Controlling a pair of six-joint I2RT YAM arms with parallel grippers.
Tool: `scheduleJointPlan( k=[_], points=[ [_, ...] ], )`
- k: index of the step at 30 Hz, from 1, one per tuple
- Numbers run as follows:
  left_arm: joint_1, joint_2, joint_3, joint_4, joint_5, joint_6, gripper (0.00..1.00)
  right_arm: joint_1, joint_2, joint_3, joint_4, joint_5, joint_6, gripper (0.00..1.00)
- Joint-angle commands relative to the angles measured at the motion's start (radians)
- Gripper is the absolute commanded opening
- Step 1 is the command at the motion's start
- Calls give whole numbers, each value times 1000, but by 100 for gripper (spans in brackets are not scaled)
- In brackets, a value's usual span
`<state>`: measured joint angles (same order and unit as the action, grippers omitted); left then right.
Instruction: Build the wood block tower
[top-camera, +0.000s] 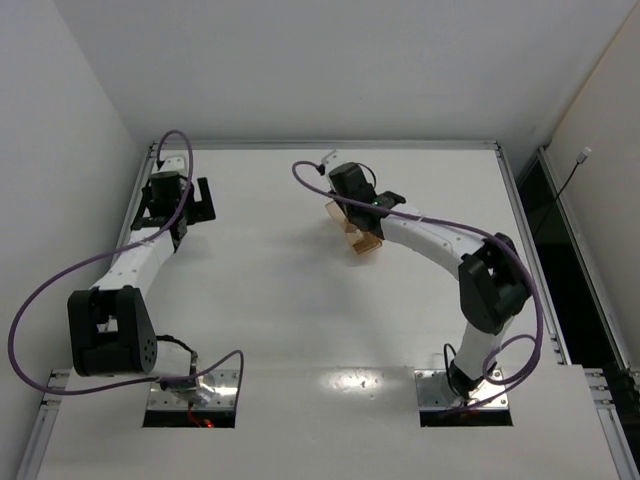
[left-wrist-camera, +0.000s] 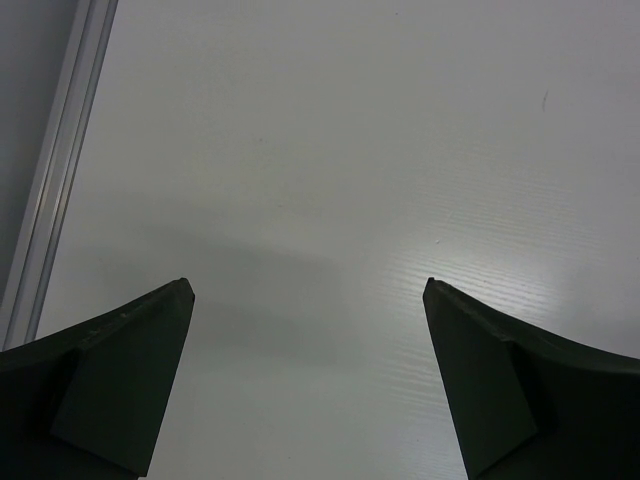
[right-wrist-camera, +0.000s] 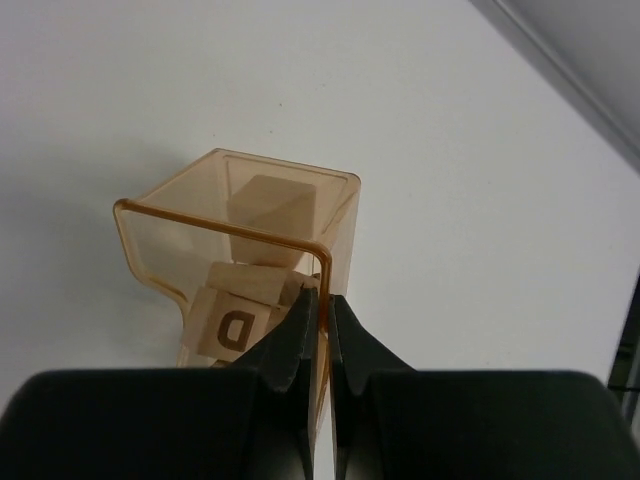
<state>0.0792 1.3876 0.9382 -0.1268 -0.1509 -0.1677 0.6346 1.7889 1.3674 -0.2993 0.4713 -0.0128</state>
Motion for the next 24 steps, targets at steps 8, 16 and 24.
scheduleJointPlan(
  k=[8,16,24],
  points=[
    [43,10,77,-26,-30,-27,100,177,41,-108,363,199,-369,0],
    [122,37,97,-36,10,-45,100,235,98,-261,712,306,-623,0],
    [203,97,136,-56,63,-66,100,303,116,-390,1063,325,-857,0]
  ],
)
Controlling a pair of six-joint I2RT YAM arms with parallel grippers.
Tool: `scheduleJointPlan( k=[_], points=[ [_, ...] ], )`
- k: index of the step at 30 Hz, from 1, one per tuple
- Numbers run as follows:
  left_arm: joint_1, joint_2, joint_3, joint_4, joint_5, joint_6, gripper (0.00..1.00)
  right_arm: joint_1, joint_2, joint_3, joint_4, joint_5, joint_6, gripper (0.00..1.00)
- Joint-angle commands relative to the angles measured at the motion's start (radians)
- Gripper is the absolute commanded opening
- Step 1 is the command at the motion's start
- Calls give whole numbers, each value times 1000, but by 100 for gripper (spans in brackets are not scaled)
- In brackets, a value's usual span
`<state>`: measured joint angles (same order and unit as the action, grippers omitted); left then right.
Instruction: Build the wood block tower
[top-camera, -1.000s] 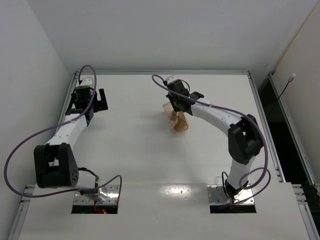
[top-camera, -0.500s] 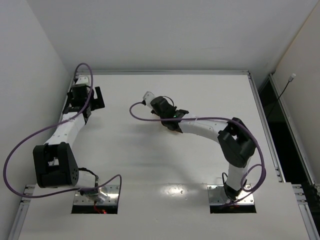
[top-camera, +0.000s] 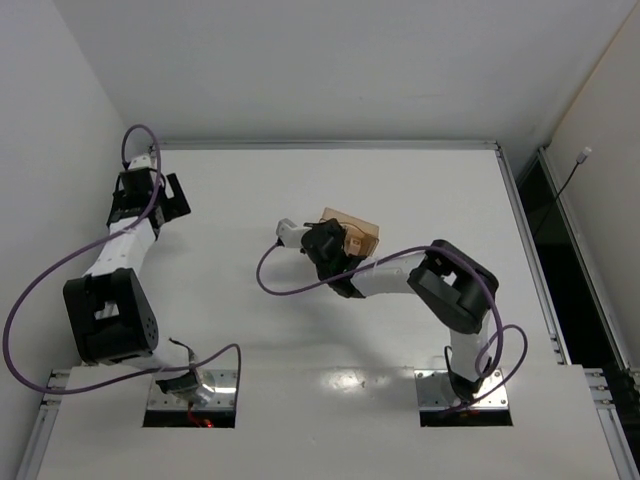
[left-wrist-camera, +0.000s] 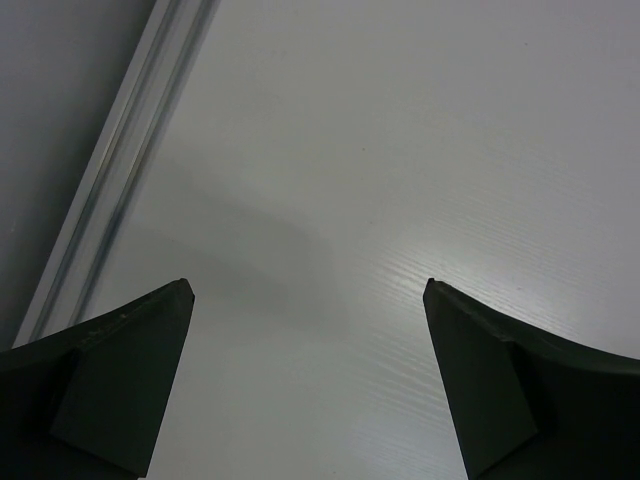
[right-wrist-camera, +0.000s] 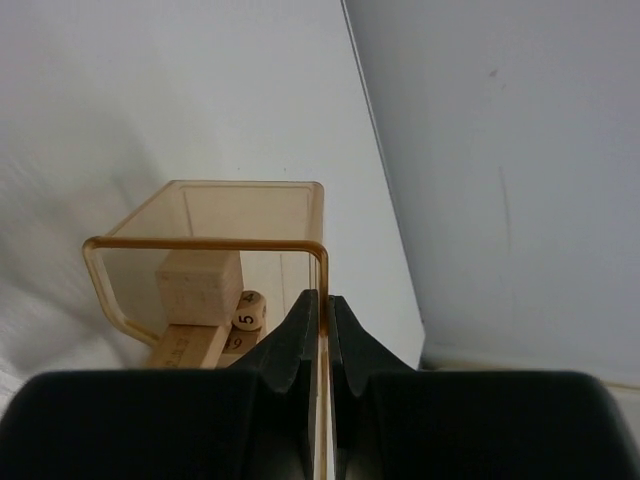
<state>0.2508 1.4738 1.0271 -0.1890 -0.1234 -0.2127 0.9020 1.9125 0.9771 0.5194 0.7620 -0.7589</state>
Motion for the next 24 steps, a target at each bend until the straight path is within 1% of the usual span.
scheduleJointPlan(
  k=[1,2,3,4,5,6,7,8,9,10,11,13,14,15,16,20,24],
  points=[
    [31,11,56,6,36,-20,100,44,-7,0,270,34,-126,0],
    [31,11,56,6,45,-30,100,63,2,-24,304,34,-178,0],
    [42,20,56,6,45,-30,100,63,23,-35,385,34,-209,0],
    [42,20,56,6,45,-30,100,77,40,-44,430,25,-239,0],
    [42,20,56,6,45,-30,100,89,61,-64,486,25,-313,0],
    [42,20,56,6,45,-30,100,89,116,-64,551,25,-353,0],
    [51,20,56,6,45,-30,100,101,149,-74,664,25,-390,0],
    [51,20,56,6,45,-30,100,101,183,-60,709,25,-457,0],
    [51,20,65,6,45,-30,100,112,215,-51,755,25,-489,0],
    [60,20,65,6,45,-30,100,112,277,-40,856,25,-526,0],
    [61,20,65,6,45,-30,100,112,308,-31,898,25,-593,0],
    [71,20,65,6,54,-30,100,112,361,-9,974,25,-649,0],
    [71,20,65,6,54,-30,100,103,397,-9,1042,25,-674,0],
    [71,20,65,6,54,-19,100,103,411,4,1070,39,-715,0],
    [71,29,74,6,54,-19,100,94,422,14,1112,39,-730,0],
    [81,52,83,6,73,-19,100,94,431,23,1178,60,-767,0],
    [81,62,94,6,87,-28,100,103,454,55,1295,51,-899,0]
  ],
)
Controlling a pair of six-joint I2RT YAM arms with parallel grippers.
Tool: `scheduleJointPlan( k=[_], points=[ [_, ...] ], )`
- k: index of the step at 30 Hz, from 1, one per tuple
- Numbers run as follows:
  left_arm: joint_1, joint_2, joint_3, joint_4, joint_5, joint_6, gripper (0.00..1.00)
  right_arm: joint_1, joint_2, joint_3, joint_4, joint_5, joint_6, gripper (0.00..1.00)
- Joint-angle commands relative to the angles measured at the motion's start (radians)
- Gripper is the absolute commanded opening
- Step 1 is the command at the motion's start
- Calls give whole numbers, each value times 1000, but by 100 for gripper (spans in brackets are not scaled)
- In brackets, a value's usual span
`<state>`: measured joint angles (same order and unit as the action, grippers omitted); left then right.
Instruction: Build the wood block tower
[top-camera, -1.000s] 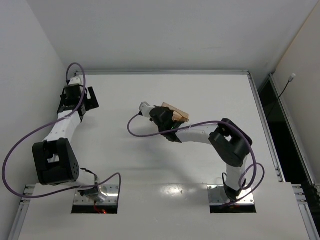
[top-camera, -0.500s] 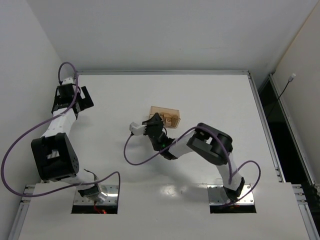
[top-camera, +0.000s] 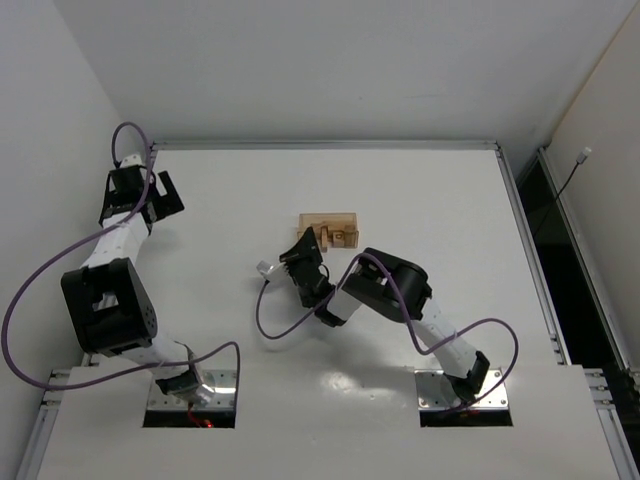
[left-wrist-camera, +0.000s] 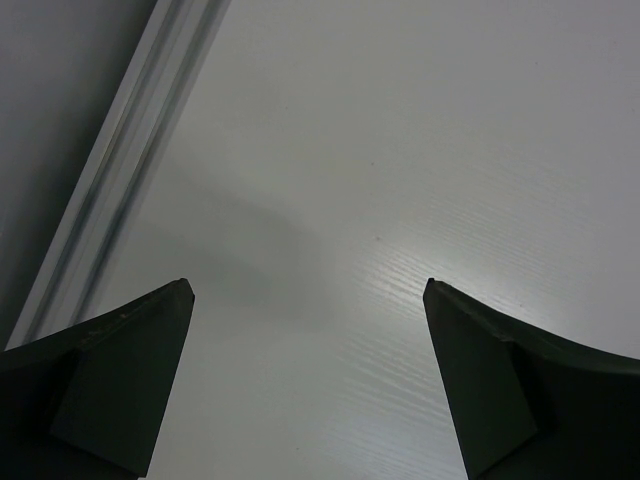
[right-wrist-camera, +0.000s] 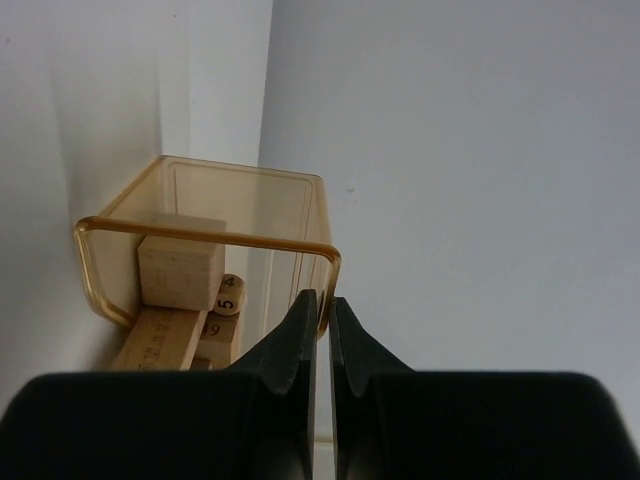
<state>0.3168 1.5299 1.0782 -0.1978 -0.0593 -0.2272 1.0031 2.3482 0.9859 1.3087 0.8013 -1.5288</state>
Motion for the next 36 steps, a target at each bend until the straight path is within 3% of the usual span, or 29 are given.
scheduleJointPlan(
  k=[1,11,19,26,29,36],
  points=[
    [15,15,52,15,32,-23,100,2,-7,46,506,24,-129,0],
    [15,15,52,15,53,-32,100,2,-78,71,506,27,-140,0],
    [15,24,42,15,71,-41,100,11,33,-20,506,38,-113,0],
    [15,42,69,15,93,-41,100,-11,-101,157,488,38,-140,0],
    [15,42,78,15,104,-50,100,9,-136,157,488,38,-149,0],
    [15,42,68,15,104,-50,100,20,-76,22,503,62,-125,0]
  ],
)
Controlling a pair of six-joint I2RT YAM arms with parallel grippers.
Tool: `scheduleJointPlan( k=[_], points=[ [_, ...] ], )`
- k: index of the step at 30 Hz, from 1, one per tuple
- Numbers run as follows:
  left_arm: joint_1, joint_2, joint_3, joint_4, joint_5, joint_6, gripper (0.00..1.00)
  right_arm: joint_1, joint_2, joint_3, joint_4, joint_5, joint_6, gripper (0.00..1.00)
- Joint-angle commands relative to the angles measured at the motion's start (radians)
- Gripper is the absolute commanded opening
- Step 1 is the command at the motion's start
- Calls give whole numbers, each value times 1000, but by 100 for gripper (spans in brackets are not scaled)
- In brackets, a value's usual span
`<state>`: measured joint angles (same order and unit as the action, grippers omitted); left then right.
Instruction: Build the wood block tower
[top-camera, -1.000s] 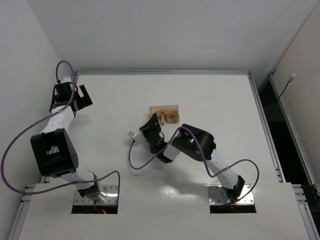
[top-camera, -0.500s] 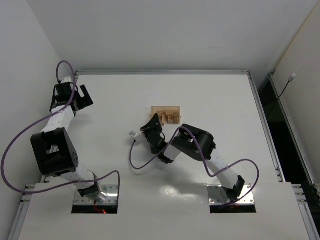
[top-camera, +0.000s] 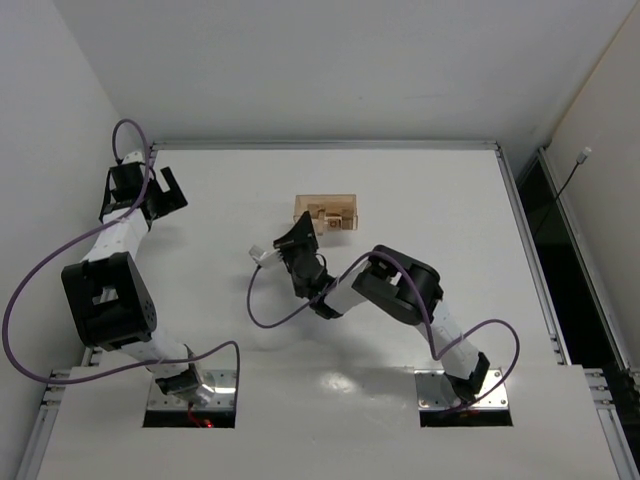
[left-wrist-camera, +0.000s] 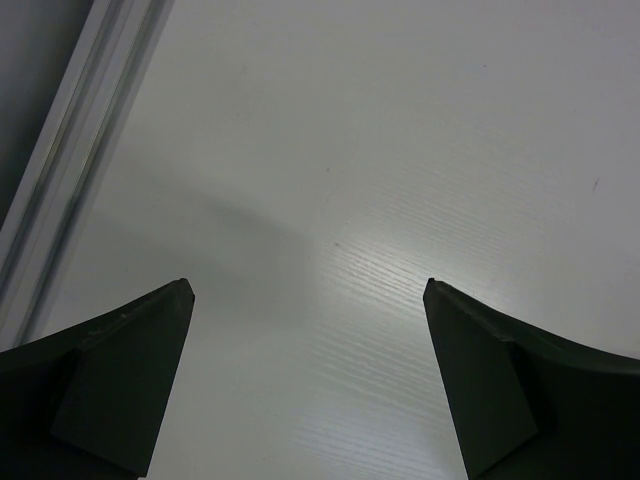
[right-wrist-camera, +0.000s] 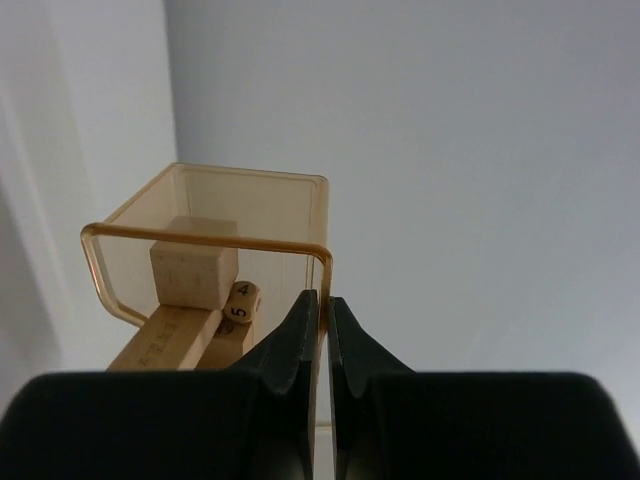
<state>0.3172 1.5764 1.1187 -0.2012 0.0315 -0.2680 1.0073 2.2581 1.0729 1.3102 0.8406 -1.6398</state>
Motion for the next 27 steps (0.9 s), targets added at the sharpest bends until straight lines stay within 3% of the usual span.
scheduleJointPlan(
  k=[1,9,22,27],
  points=[
    [14,-4,27,19,13,-10,100,16,26,-105,501,23,-2,0],
    [14,5,47,9,22,-10,100,25,83,-96,501,5,21,0],
    [14,14,67,0,51,-37,100,16,-23,-25,501,-77,-60,0],
    [14,23,56,11,70,-37,100,27,43,-200,501,-124,-60,0]
  ],
)
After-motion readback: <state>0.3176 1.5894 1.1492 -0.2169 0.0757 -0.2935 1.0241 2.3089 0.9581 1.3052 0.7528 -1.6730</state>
